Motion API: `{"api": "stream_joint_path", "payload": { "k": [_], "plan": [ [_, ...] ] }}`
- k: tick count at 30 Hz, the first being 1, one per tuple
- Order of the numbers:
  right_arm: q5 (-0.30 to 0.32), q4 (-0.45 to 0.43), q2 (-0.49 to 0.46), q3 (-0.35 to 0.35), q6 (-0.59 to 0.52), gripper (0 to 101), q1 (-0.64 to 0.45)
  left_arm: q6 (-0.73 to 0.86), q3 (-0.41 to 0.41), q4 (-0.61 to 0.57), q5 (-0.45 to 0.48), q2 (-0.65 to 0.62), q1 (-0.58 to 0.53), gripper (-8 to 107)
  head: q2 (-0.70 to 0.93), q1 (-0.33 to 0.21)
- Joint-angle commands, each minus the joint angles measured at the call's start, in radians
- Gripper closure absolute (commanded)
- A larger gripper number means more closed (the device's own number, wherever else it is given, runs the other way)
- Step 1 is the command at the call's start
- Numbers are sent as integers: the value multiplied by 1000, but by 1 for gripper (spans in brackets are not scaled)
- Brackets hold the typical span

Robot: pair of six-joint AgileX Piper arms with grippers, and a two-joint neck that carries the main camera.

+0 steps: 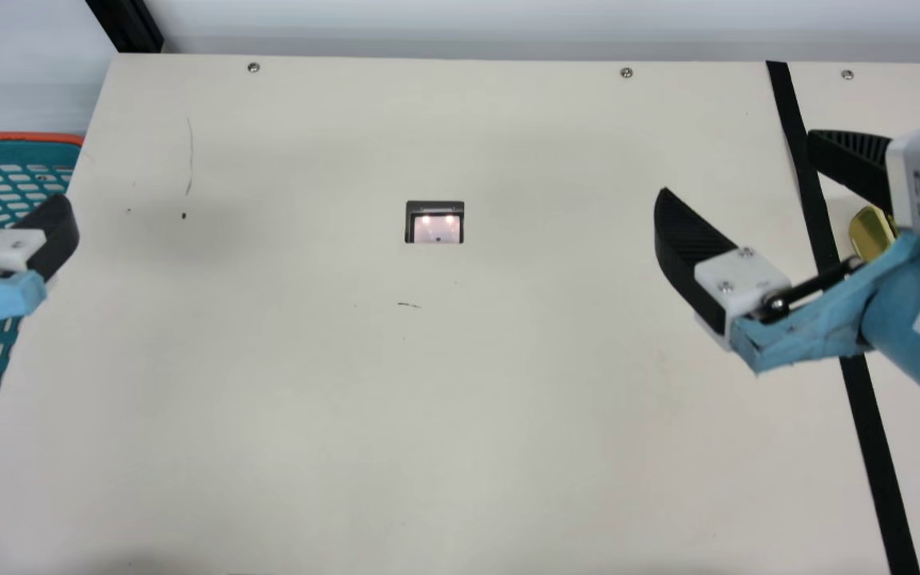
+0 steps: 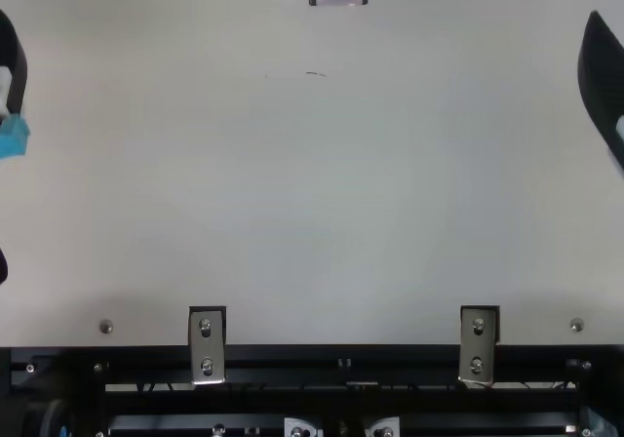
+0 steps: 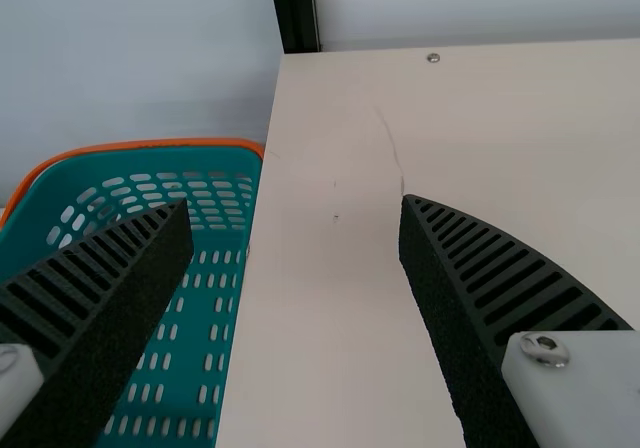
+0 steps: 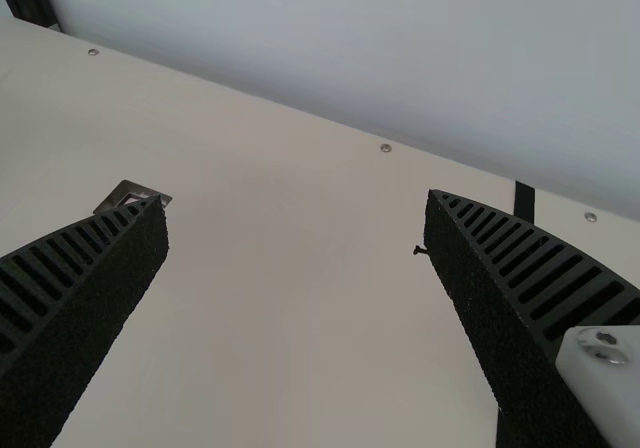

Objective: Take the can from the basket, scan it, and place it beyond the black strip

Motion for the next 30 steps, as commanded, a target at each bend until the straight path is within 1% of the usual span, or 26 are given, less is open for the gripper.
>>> {"api": "stream_joint_path", "payload": {
  "k": [1, 4, 10, 16, 23, 24, 26, 30],
  "plan": [
    [6, 5, -34, 17, -3, 0, 0, -11, 24, 11, -1, -51, 2, 9, 7, 0],
    [8, 7, -73, 43, -7, 0, 3, -30, 59, 28, -1, -111, 2, 9, 7, 0],
    [-7, -8, -145, 102, 6, 0, 26, -60, 123, 49, 15, -235, -3, 9, 7, 0],
    [-36, -47, -214, 165, 57, 0, 66, -74, 171, 56, 52, -343, -15, 9, 7, 0],
    [-80, -100, -298, 242, 138, 0, 118, -63, 216, 33, 122, -460, -21, 9, 7, 0],
    [-88, -109, -310, 253, 151, 0, 126, -65, 210, 35, 109, -432, -24, 9, 7, 0],
    [-98, -127, -334, 274, 179, 0, 139, -65, 216, 33, 125, -458, -22, 9, 7, 0],
    [-102, -167, -381, 306, 238, 0, 156, -63, 216, 33, 125, -460, -22, 9, 7, 0]
  ]
}}
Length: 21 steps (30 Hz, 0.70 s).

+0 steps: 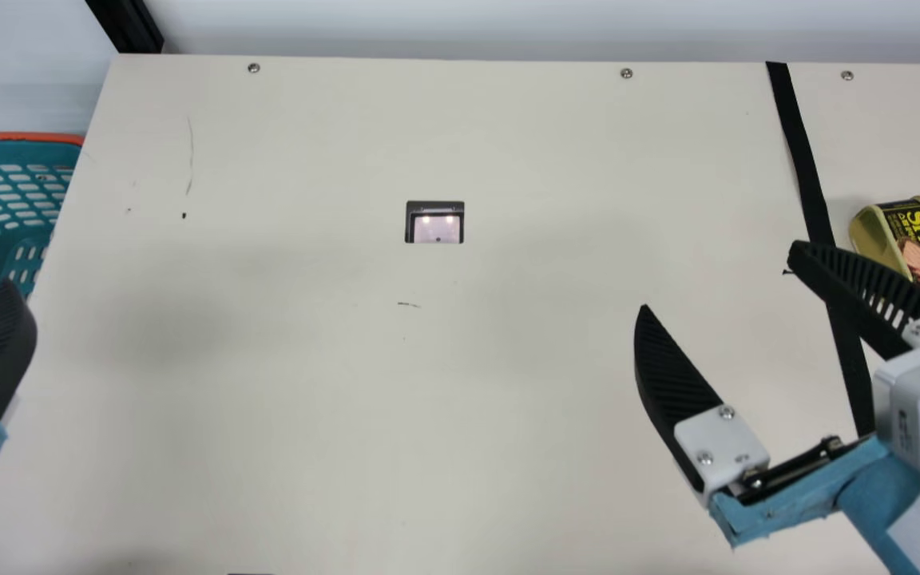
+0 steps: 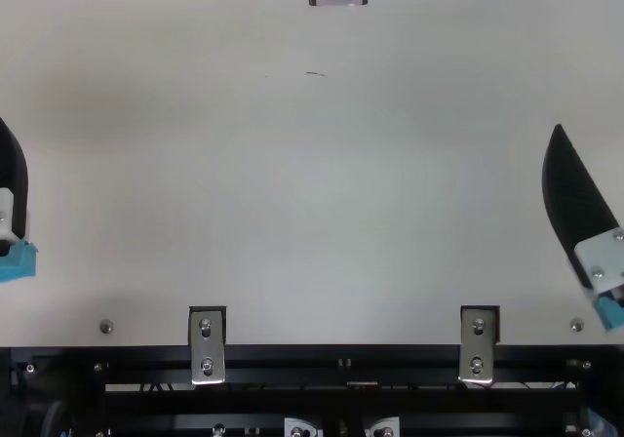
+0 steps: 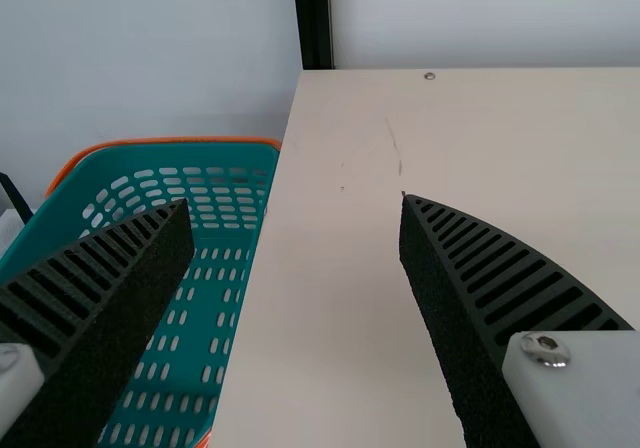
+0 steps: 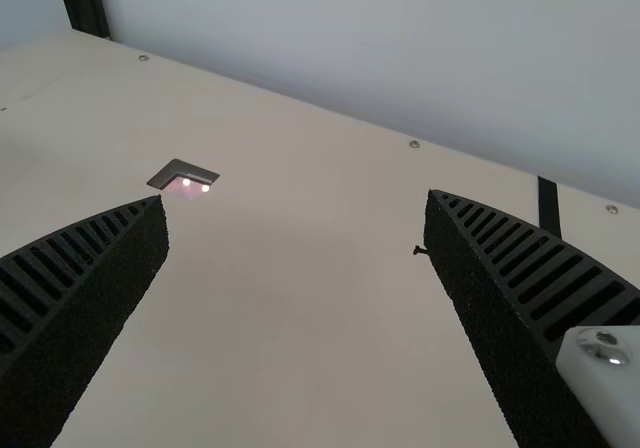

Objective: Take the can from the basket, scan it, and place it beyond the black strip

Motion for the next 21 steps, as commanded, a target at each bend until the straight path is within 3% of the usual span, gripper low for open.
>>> {"api": "stream_joint_path", "payload": {
  "k": [1, 16, 21],
  "plan": [
    [4, -24, -25, 12, 37, 0, 3, 0, 0, 0, 0, 0, 0, 9, 7, 0],
    [87, -149, -227, 85, 279, 0, -34, 0, 0, 0, 4, 0, 0, 9, 7, 0],
    [97, -160, -238, 89, 291, 0, -39, 0, 0, 0, 4, 0, 0, 9, 7, 0]
  ]
}}
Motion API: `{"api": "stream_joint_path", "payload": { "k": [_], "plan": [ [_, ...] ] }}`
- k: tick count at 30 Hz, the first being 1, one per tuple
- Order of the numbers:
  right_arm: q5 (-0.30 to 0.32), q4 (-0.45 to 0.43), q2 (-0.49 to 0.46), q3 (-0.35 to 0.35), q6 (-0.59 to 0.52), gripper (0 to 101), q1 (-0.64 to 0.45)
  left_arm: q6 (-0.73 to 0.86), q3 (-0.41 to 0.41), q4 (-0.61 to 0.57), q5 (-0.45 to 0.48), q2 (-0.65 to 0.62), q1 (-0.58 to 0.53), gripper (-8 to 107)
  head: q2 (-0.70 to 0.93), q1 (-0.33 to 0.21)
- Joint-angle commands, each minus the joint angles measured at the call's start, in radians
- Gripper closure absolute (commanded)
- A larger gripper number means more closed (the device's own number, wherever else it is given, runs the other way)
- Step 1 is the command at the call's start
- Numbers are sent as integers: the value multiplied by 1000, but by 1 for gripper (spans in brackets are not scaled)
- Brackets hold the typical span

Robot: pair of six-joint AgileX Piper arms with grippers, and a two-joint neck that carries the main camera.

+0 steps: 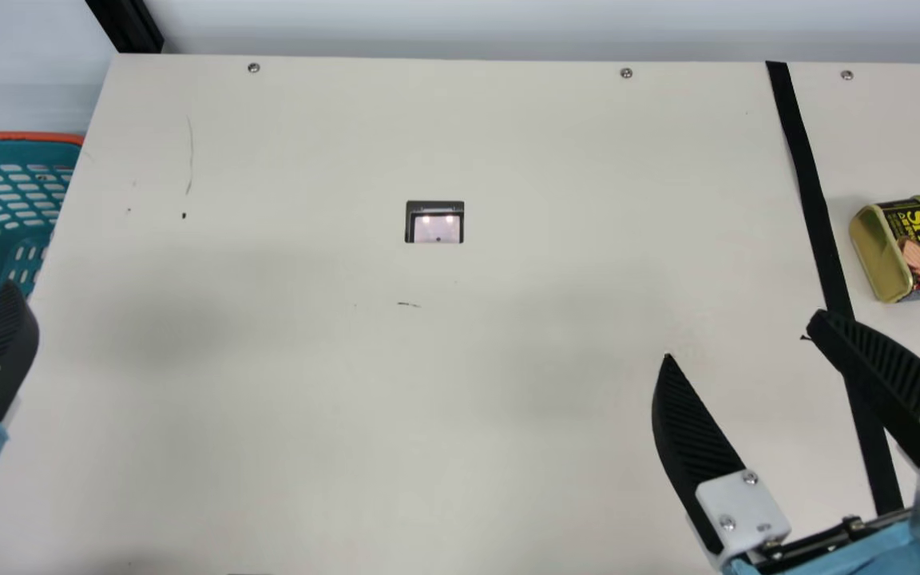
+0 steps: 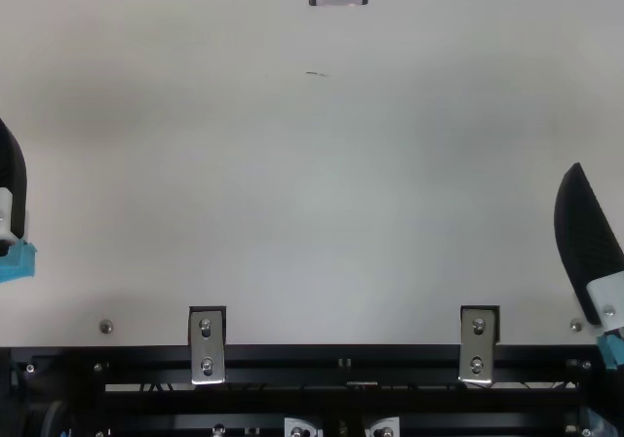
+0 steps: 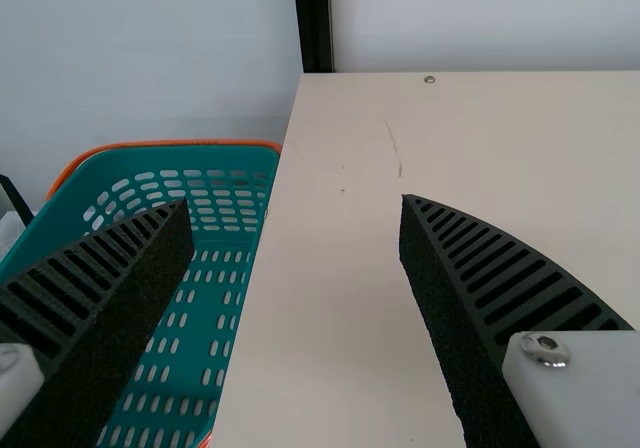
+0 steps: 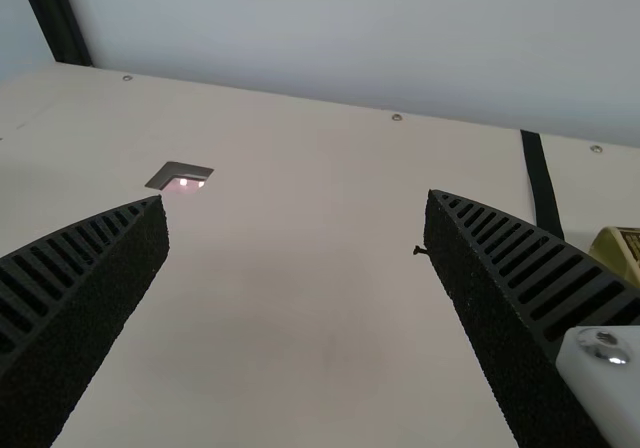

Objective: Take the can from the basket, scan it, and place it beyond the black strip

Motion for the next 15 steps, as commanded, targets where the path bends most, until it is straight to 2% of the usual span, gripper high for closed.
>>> {"api": "stream_joint_path", "payload": {
  "k": [1, 15],
  "plan": [
    [0, 0, 0, 0, 0, 0, 0, 0, 0, 0, 0, 0, 0, 9, 7, 0],
    [4, 0, 0, 0, 0, 0, 0, 0, 0, 0, 0, 0, 0, 9, 7, 0]
  ]
}}
